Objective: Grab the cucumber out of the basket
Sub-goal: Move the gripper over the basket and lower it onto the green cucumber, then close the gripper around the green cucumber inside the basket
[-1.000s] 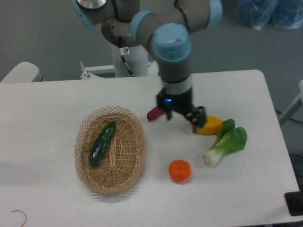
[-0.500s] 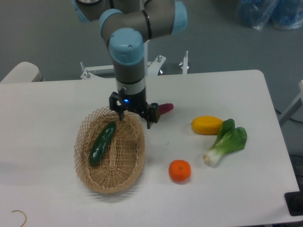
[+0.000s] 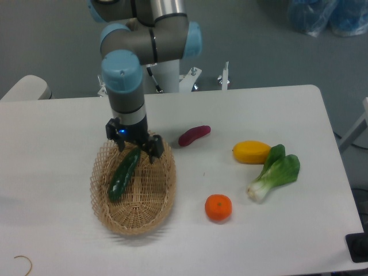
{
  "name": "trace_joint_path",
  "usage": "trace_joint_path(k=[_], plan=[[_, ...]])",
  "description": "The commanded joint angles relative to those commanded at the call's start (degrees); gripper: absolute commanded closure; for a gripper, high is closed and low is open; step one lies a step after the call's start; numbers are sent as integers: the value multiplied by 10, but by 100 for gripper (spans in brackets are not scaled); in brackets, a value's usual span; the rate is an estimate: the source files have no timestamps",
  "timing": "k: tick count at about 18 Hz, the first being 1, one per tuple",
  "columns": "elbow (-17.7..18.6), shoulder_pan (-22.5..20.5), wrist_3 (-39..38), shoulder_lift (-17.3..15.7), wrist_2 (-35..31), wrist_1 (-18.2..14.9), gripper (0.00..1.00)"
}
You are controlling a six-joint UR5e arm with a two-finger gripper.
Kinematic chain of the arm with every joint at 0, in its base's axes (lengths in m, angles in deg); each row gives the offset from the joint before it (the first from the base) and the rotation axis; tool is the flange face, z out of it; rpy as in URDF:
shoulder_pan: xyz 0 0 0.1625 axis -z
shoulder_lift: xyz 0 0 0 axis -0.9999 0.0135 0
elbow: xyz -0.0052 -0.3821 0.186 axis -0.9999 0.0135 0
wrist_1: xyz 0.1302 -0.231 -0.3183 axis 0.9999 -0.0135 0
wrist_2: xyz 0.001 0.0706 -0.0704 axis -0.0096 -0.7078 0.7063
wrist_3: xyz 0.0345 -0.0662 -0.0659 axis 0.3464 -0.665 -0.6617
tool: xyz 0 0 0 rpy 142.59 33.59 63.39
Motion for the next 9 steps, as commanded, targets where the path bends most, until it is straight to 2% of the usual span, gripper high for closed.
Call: trace_joint_path(k=[9], plan=[[-1,1,-53,52,-2,18,0]])
